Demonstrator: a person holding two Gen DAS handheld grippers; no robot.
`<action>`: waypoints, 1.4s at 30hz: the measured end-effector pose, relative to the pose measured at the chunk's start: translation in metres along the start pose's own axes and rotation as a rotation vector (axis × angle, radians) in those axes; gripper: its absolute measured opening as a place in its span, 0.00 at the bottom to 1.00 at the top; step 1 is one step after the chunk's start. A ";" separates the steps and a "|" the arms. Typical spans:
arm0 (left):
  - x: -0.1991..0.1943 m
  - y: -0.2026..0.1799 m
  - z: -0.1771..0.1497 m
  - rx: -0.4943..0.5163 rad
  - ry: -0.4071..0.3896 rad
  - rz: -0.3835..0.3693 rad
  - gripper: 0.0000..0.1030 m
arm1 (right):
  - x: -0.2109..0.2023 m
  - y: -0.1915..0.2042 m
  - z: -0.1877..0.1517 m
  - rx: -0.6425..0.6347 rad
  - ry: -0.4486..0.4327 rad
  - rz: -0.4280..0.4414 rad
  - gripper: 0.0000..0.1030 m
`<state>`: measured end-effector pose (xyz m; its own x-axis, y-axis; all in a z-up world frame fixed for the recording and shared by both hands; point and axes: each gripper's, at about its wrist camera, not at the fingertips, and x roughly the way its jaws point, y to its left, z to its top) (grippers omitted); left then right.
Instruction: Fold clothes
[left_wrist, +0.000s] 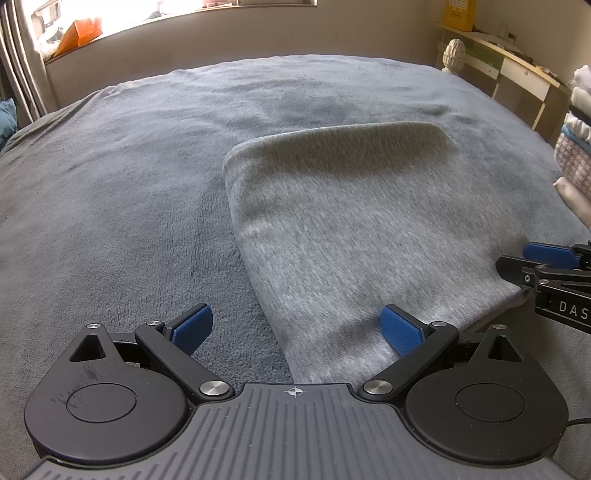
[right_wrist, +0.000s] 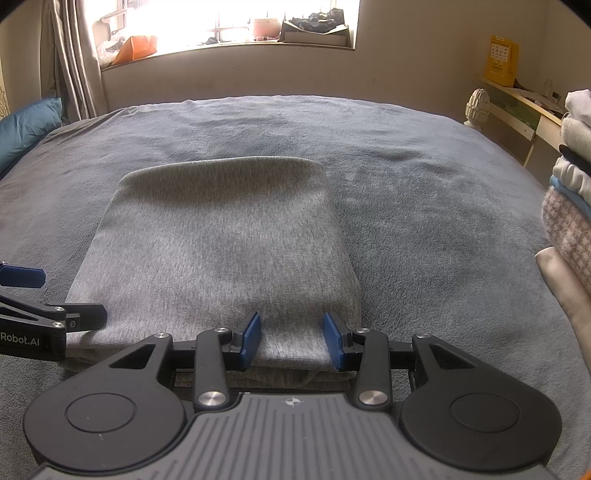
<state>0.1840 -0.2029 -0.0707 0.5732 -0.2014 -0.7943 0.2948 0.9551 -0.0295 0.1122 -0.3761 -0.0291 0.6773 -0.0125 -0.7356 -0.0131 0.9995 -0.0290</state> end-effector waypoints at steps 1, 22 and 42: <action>0.000 0.000 0.000 0.000 0.000 0.000 0.96 | 0.000 0.000 0.000 0.001 0.000 0.000 0.39; -0.002 0.000 -0.002 -0.003 0.007 -0.009 0.96 | 0.000 0.000 0.000 -0.002 -0.002 -0.001 0.39; -0.005 -0.007 -0.009 -0.012 0.083 -0.023 0.96 | -0.006 -0.012 -0.001 0.021 -0.027 0.038 0.39</action>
<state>0.1725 -0.2071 -0.0721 0.5012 -0.2054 -0.8406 0.2980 0.9530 -0.0552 0.1077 -0.3884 -0.0245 0.6959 0.0260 -0.7176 -0.0236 0.9996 0.0133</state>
